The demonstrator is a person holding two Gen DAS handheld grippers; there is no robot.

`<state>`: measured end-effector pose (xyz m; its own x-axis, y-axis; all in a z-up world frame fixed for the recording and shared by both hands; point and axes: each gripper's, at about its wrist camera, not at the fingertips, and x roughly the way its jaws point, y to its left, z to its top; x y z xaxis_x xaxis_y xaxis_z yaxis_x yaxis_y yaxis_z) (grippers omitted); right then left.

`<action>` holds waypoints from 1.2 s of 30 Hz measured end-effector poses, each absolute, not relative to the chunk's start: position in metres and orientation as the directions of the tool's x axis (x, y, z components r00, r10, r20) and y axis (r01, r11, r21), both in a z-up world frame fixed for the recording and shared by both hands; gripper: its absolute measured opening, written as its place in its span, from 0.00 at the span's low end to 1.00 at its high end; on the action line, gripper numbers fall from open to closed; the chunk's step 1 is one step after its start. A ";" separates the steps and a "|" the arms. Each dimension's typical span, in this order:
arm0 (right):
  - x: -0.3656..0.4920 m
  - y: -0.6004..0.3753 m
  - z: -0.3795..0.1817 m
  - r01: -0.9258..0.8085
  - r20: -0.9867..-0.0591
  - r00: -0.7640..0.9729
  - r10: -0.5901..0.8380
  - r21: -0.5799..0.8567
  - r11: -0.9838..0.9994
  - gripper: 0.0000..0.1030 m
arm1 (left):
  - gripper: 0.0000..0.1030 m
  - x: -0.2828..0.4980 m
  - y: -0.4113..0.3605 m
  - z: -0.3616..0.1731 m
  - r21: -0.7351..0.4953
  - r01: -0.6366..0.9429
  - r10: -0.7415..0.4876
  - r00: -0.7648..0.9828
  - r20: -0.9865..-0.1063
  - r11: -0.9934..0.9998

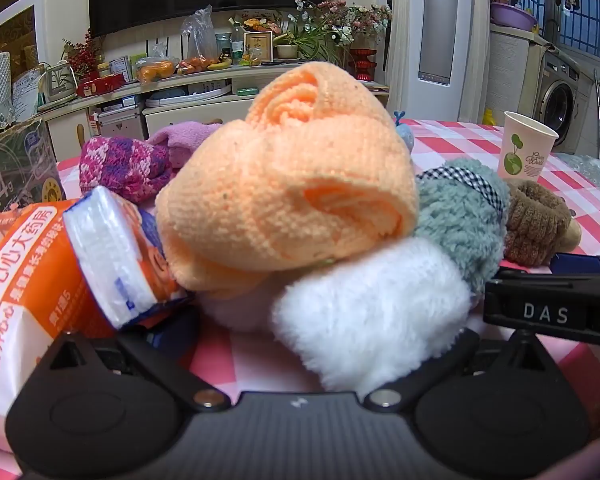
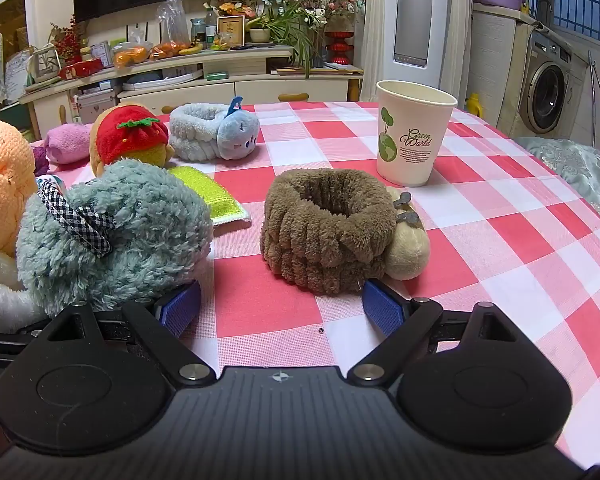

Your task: Organize soft objects

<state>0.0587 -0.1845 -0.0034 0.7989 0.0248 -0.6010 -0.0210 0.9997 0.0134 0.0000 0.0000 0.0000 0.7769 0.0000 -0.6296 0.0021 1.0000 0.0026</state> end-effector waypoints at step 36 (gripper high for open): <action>-0.043 -0.190 0.033 -0.033 -0.587 0.809 0.046 0.033 0.999 1.00 | 0.99 -0.128 0.030 0.066 0.066 -0.119 0.136 0.822 -0.554 0.991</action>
